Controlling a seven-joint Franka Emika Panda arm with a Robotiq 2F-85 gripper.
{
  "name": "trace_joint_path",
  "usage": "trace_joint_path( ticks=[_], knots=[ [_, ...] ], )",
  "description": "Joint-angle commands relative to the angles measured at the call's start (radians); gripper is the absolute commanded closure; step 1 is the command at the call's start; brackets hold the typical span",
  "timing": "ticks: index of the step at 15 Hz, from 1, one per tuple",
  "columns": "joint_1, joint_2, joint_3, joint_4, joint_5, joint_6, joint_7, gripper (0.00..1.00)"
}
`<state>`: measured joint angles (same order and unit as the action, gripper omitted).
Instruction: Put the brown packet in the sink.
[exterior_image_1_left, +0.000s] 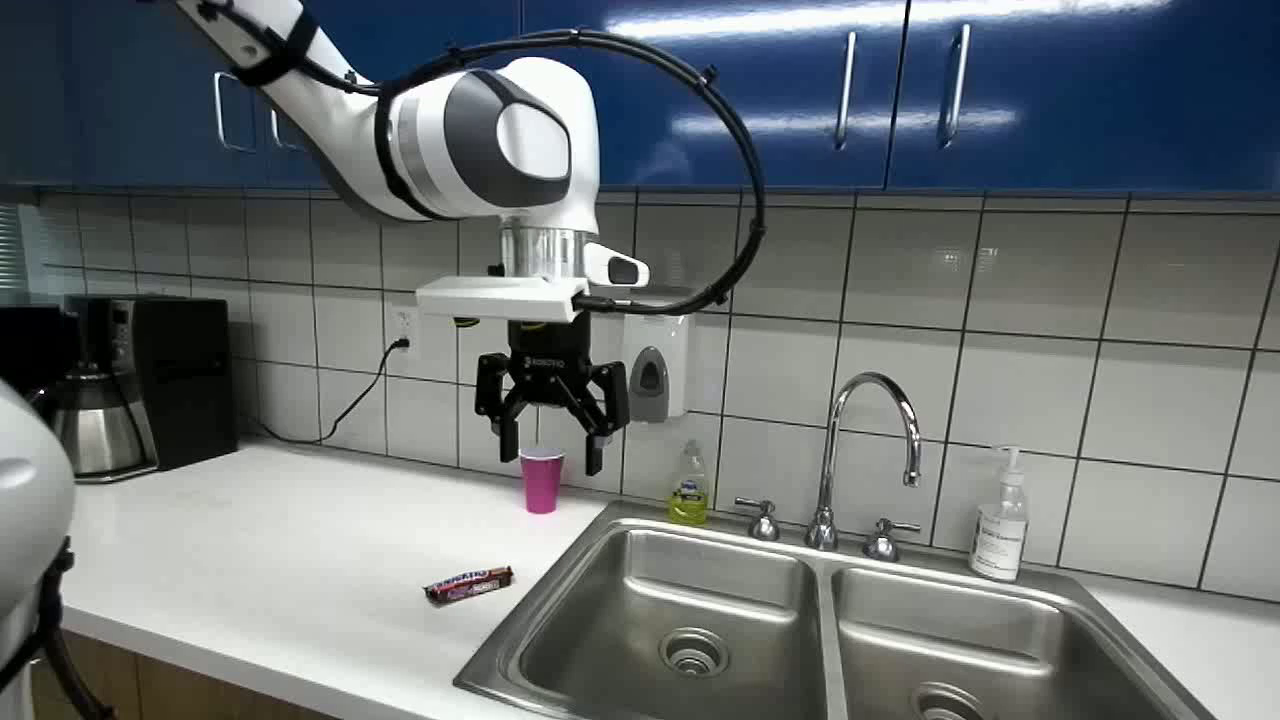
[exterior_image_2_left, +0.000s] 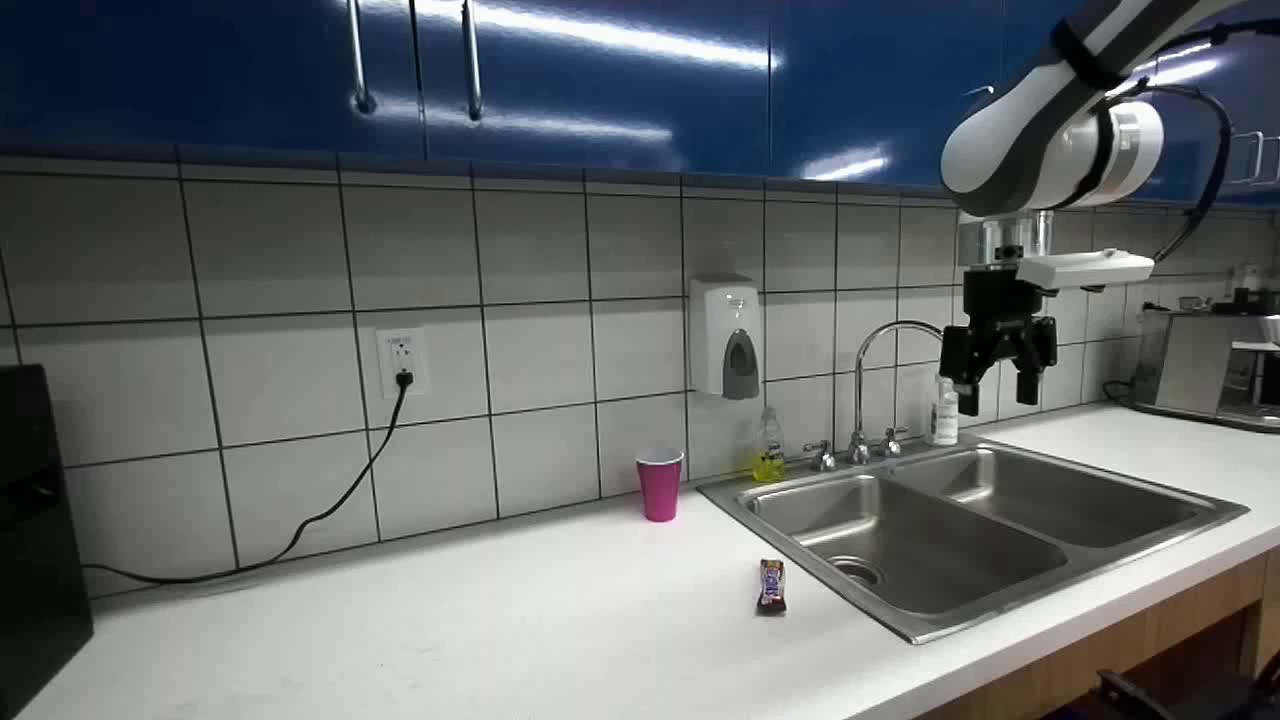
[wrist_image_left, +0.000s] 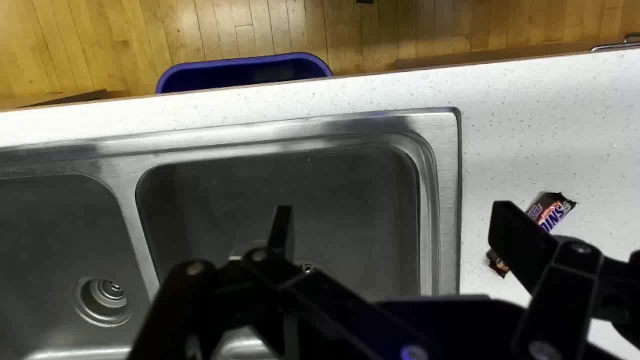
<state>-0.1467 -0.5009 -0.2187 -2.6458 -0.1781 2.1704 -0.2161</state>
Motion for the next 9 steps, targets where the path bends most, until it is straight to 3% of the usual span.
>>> trace_joint_path(
  ticks=[1, 9],
  knots=[
    [-0.009, 0.001, 0.010, 0.001, 0.006, -0.001, -0.004, 0.00],
    [0.018, 0.028, 0.048, -0.035, 0.017, 0.031, 0.037, 0.00]
  ],
)
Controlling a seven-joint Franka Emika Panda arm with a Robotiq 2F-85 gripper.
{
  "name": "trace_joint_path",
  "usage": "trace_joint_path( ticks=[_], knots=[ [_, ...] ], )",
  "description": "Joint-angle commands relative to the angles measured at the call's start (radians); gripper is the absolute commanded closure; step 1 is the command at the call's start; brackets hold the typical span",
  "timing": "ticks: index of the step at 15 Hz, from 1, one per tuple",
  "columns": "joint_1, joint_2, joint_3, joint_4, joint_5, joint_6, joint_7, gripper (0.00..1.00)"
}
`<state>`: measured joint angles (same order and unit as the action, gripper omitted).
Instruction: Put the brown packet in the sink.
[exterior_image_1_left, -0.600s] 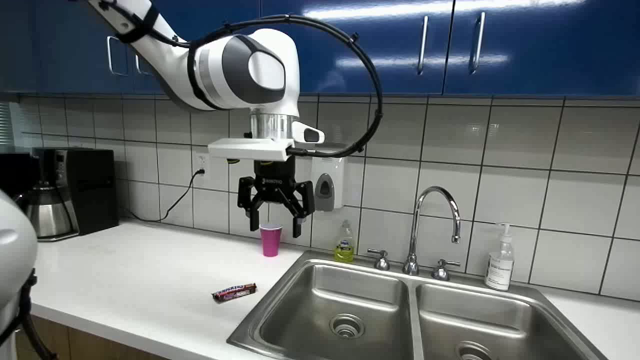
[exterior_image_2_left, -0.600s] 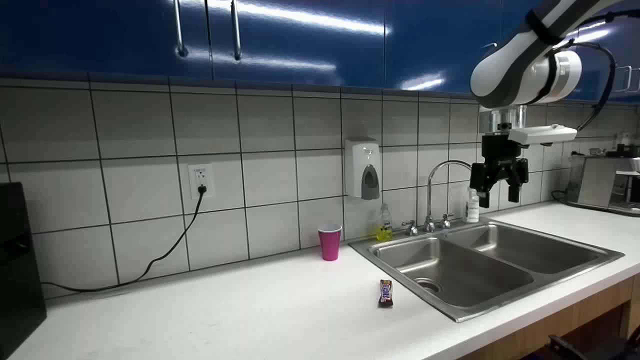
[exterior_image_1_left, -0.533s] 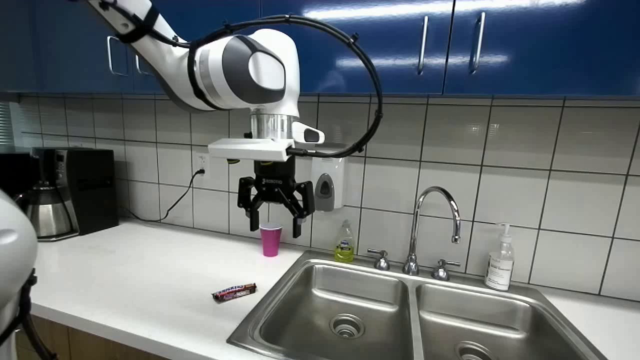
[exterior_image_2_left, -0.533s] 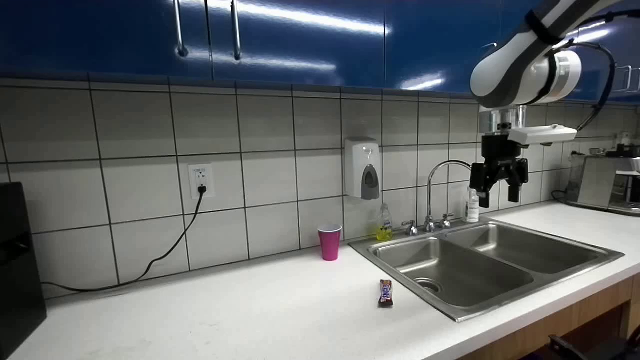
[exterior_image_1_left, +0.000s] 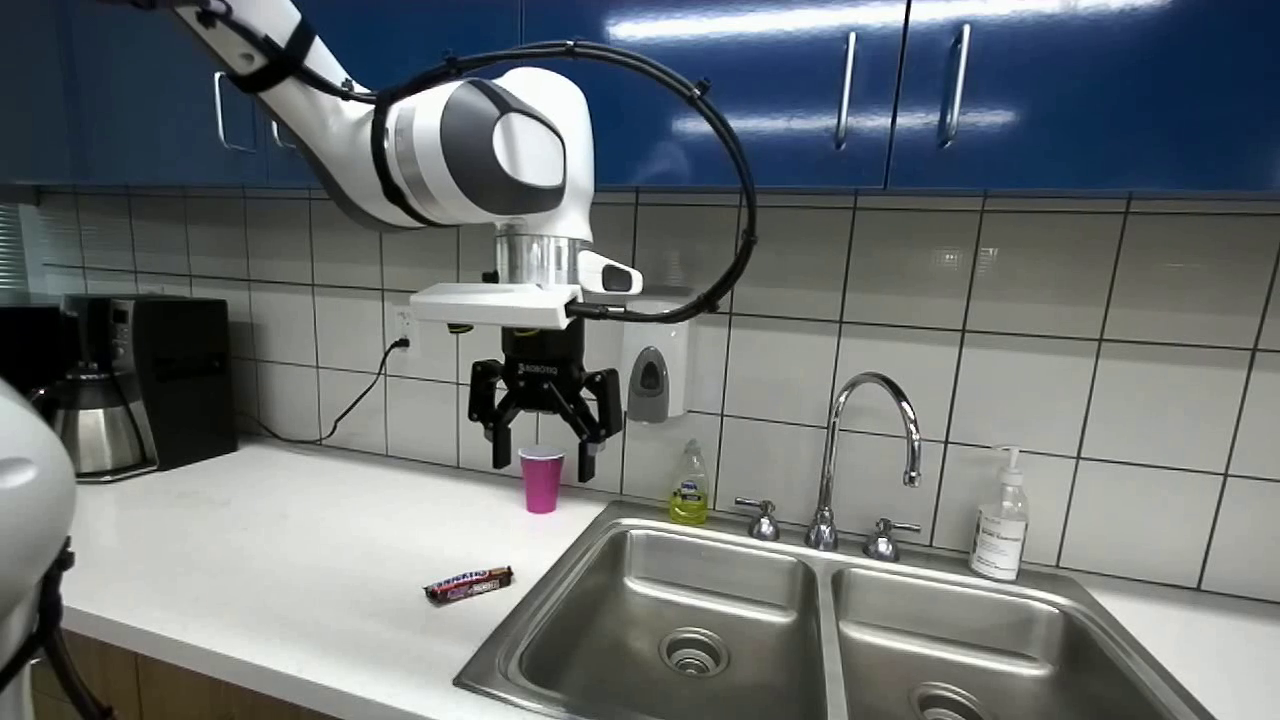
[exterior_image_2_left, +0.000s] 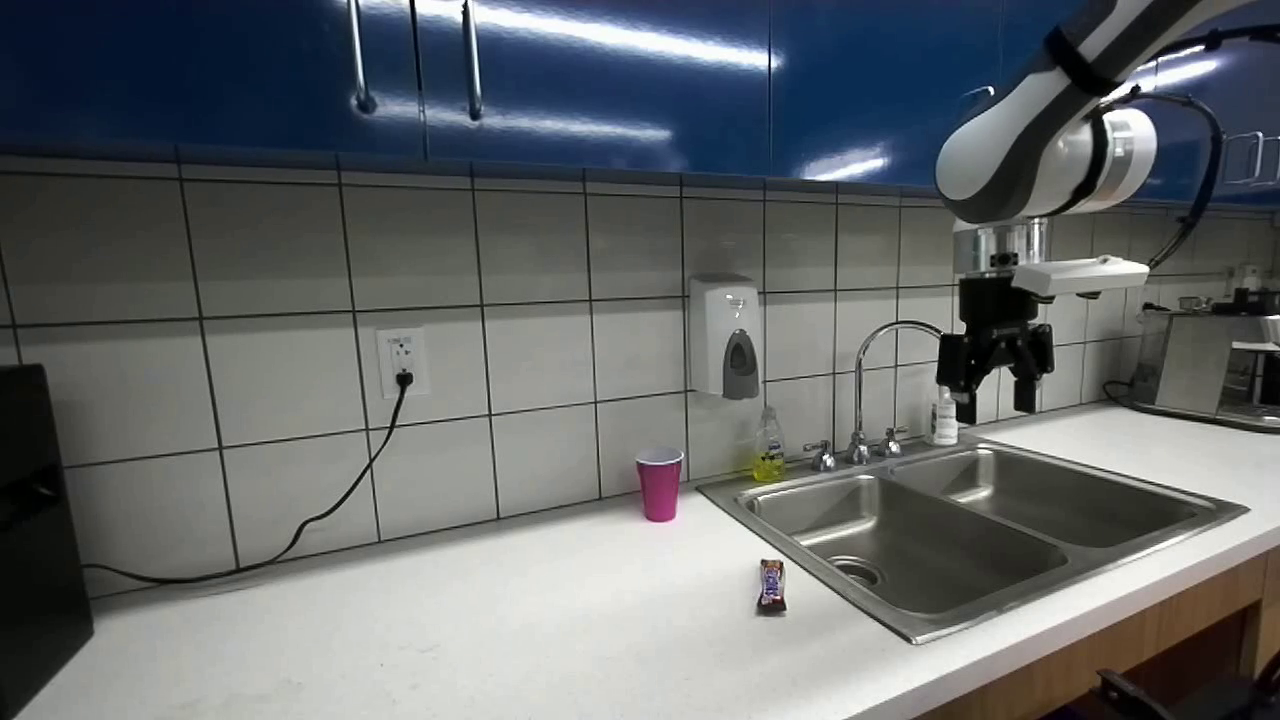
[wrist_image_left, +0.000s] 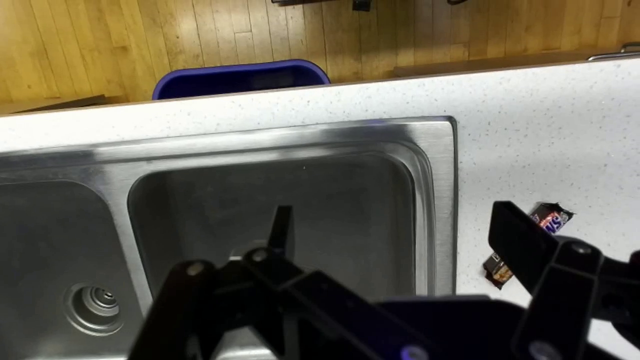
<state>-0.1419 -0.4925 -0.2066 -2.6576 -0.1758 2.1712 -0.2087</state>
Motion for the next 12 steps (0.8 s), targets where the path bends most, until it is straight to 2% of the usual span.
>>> trace_joint_path(
  ticks=[1, 7, 12],
  knots=[
    [0.025, 0.026, 0.044, -0.035, 0.024, 0.045, 0.033, 0.00],
    [0.103, 0.128, 0.105, -0.092, 0.079, 0.189, 0.060, 0.00],
    [0.153, 0.261, 0.154, -0.083, 0.099, 0.312, 0.082, 0.00]
  ],
)
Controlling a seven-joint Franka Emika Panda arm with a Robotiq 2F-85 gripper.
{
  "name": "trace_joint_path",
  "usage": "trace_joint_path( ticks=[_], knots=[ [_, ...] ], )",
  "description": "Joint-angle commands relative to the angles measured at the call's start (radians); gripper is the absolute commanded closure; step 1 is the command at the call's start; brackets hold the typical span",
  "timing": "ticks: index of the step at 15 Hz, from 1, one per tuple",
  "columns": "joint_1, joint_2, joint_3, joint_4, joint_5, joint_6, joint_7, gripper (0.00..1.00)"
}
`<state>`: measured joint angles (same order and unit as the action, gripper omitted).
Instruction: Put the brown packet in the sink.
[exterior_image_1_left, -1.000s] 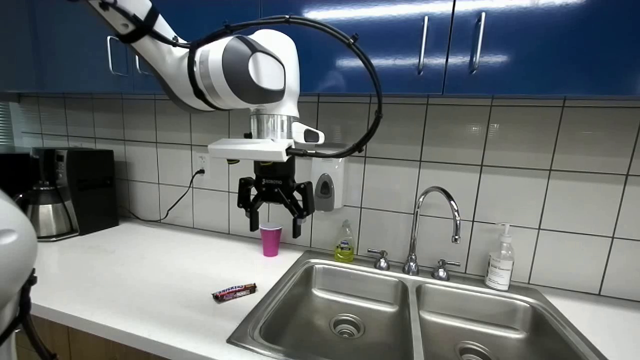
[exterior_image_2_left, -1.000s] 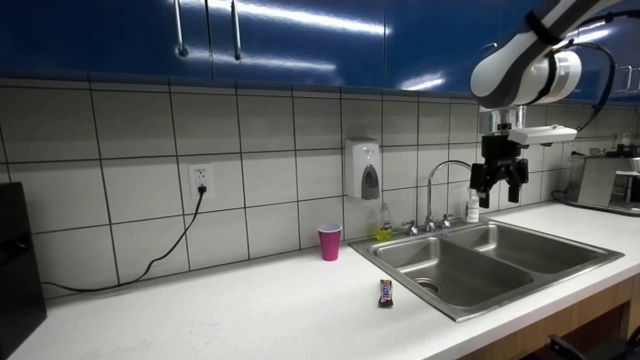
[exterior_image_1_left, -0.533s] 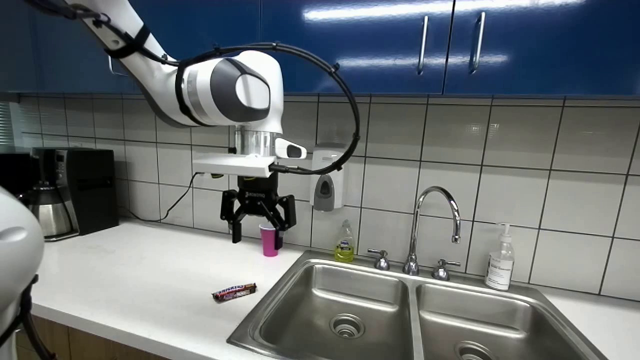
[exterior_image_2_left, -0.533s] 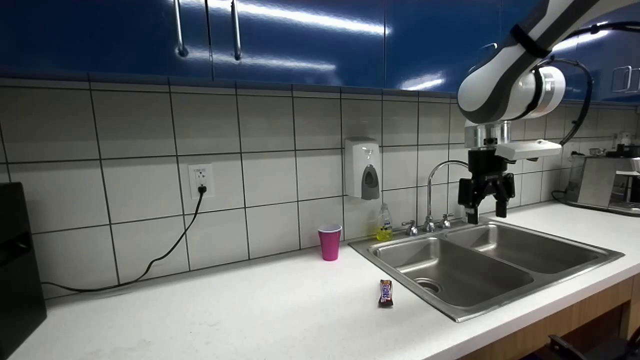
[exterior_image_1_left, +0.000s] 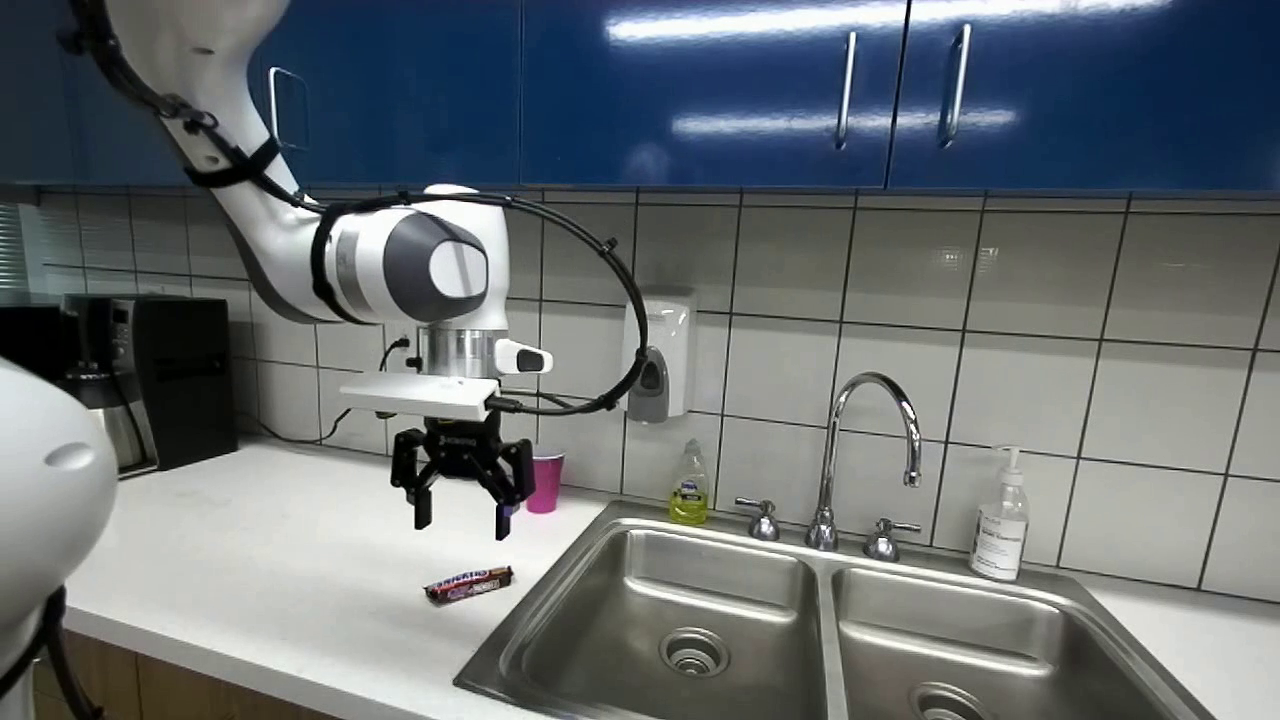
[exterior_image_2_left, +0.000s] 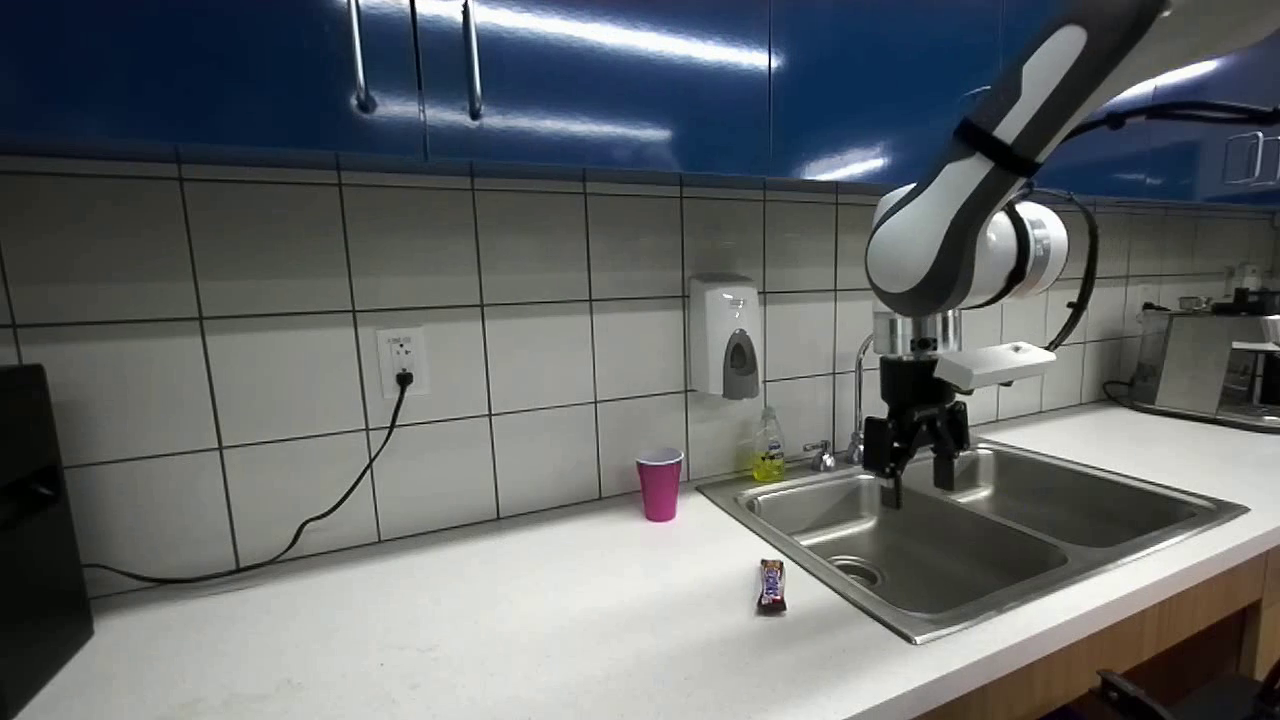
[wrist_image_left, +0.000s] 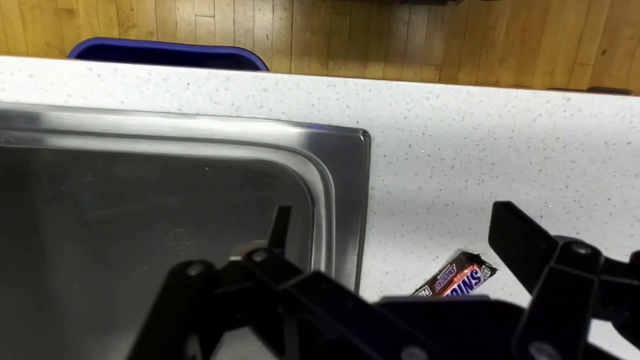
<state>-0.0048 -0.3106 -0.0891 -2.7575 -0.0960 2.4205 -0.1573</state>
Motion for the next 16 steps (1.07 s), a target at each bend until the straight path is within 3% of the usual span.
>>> trace_joint_path(
  ticks=[1, 7, 16],
  knots=[
    [0.024, 0.112, 0.045, 0.025, 0.023, 0.087, 0.033, 0.00],
    [0.052, 0.309, 0.090, 0.106, 0.029, 0.194, 0.061, 0.00],
    [0.075, 0.560, 0.119, 0.327, 0.022, 0.235, 0.117, 0.00]
  ],
)
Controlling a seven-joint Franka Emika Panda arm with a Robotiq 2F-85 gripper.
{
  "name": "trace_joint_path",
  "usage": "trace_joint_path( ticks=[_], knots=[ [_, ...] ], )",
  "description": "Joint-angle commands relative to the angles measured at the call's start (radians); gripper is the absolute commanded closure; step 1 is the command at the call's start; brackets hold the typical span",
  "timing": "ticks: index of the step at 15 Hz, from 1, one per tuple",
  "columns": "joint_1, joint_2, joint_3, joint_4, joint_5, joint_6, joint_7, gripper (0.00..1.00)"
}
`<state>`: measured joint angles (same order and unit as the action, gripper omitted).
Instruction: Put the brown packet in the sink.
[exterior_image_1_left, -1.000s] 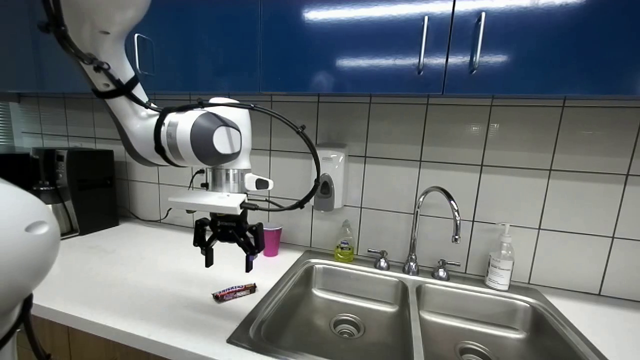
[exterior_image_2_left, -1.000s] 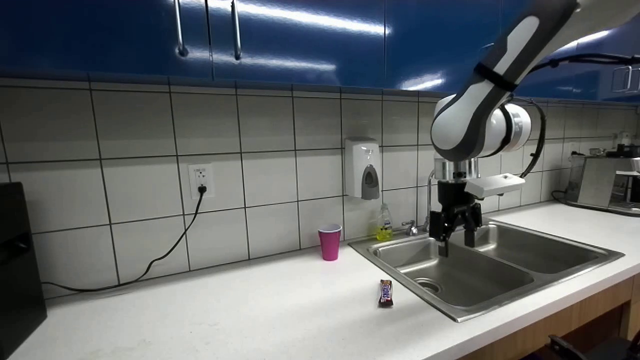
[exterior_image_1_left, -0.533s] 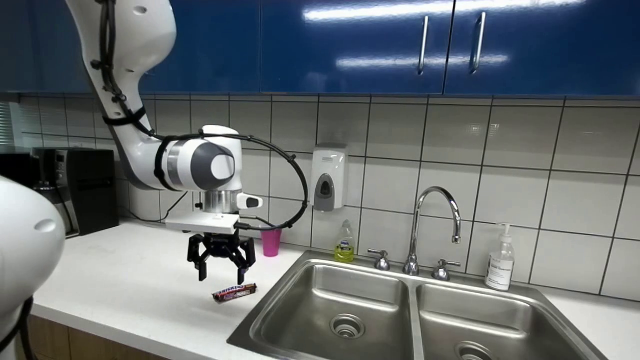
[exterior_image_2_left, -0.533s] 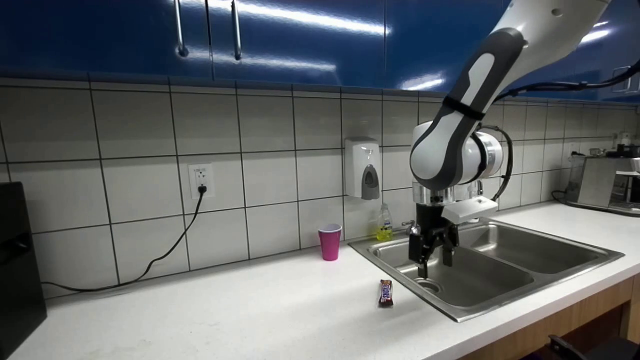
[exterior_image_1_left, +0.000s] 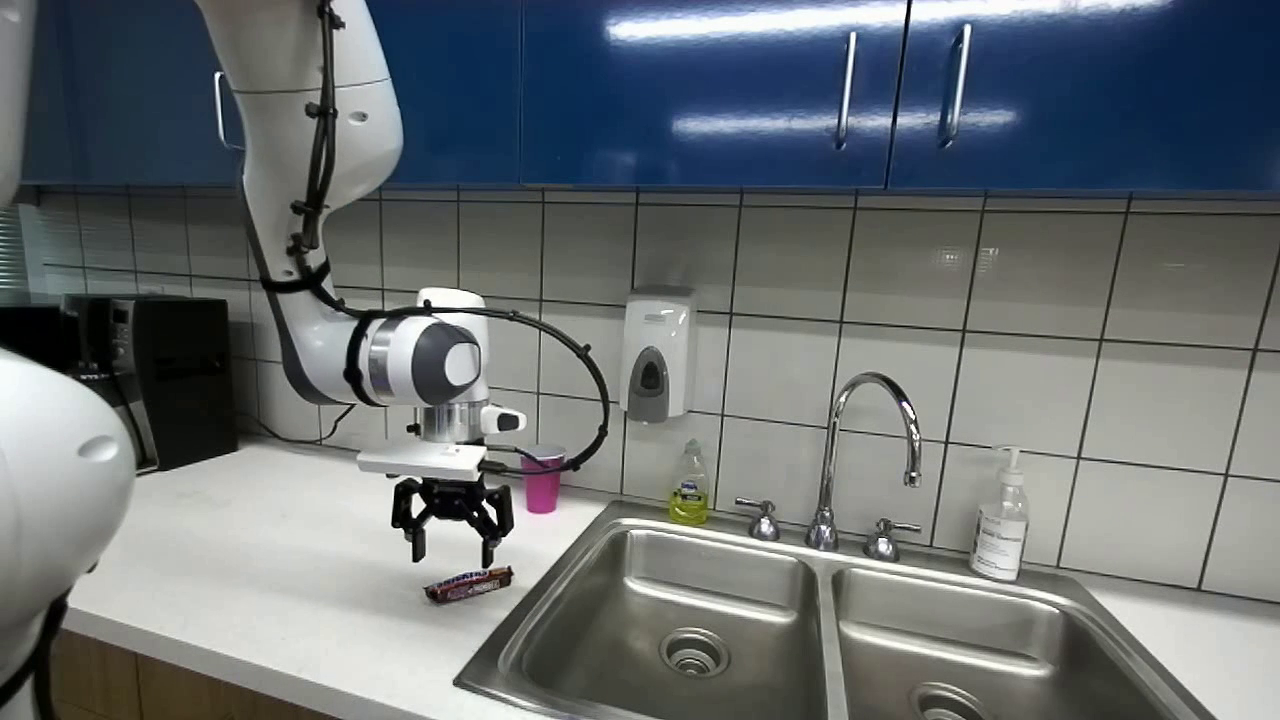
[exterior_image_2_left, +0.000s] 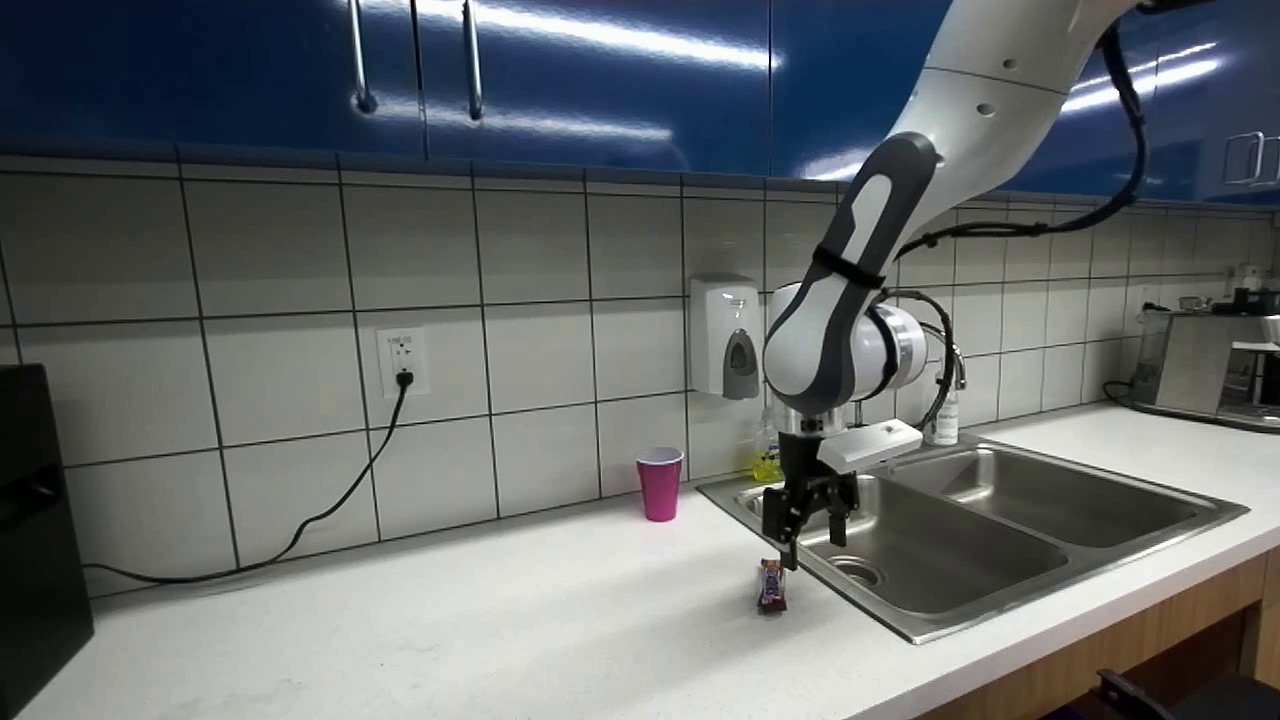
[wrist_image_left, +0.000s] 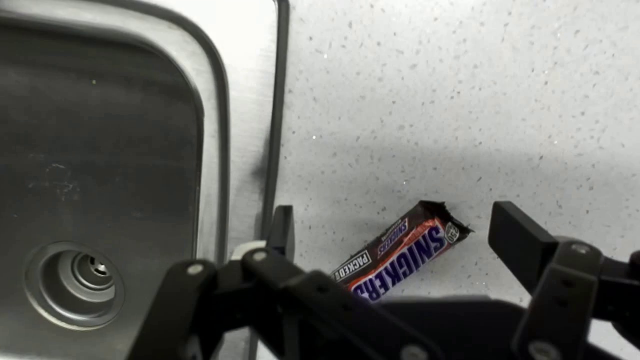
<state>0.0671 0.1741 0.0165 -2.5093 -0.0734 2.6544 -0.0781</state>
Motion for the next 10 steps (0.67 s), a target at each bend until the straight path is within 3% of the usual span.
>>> trace_joint_path(
  ticks=[1, 8, 10],
  knots=[
    [0.006, 0.095, 0.014, 0.097, -0.001, 0.000, 0.041, 0.00],
    [0.027, 0.189, 0.012, 0.190, 0.000, -0.004, 0.068, 0.00],
    [0.017, 0.173, 0.011, 0.164, -0.006, -0.003, 0.041, 0.00]
  ],
)
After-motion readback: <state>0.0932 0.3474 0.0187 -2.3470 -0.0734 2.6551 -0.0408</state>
